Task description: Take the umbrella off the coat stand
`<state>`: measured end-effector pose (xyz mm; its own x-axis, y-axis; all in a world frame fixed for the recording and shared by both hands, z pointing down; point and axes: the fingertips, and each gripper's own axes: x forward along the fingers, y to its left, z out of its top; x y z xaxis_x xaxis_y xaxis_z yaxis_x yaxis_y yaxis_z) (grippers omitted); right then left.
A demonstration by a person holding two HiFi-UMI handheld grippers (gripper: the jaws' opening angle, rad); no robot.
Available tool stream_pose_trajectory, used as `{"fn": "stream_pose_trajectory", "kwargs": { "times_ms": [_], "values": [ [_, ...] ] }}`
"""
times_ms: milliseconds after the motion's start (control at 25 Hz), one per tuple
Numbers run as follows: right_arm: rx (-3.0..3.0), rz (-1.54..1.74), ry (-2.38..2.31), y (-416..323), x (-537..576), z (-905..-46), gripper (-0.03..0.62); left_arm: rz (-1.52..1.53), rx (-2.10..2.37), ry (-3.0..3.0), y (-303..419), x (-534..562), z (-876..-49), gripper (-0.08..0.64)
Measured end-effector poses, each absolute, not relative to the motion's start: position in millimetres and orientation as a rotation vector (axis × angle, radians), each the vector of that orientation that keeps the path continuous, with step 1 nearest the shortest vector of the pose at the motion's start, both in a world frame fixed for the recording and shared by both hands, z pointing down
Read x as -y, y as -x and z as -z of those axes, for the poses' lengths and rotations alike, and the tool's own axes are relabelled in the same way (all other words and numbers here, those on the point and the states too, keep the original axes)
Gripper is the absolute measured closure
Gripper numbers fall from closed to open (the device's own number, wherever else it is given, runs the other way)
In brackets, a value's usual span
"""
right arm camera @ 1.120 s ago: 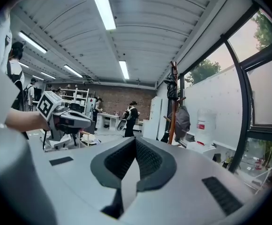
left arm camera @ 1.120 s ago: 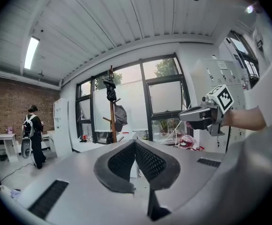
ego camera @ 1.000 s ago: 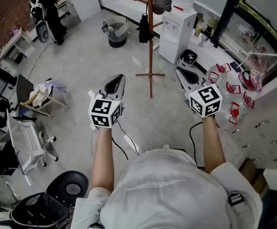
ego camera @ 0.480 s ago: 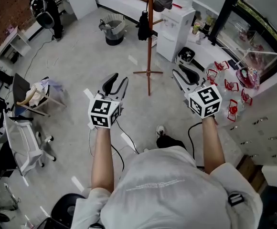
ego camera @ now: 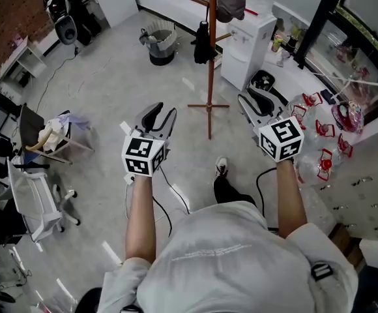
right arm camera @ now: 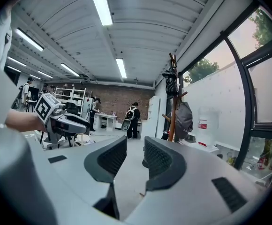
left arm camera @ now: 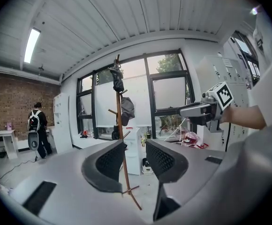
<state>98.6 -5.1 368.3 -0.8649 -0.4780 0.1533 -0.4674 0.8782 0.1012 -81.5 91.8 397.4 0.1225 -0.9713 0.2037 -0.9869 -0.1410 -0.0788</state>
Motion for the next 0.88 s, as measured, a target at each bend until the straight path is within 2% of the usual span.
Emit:
{"fn": "stream_pose_trajectory", "kwargs": {
  "times_ms": [480, 880],
  "values": [
    [2.901, 0.057, -0.634, -38.2, 170.4, -371.8, 0.457, -0.355, 2.016, -2.244, 132.5, 71.0, -389.8, 0.394],
    [2.906, -0.057, -0.638, -17.2, 275.5, -386.4, 0.479, -0.375, 2.000, -2.184, 158.3, 173.5, -404.1, 0.394]
  ]
}}
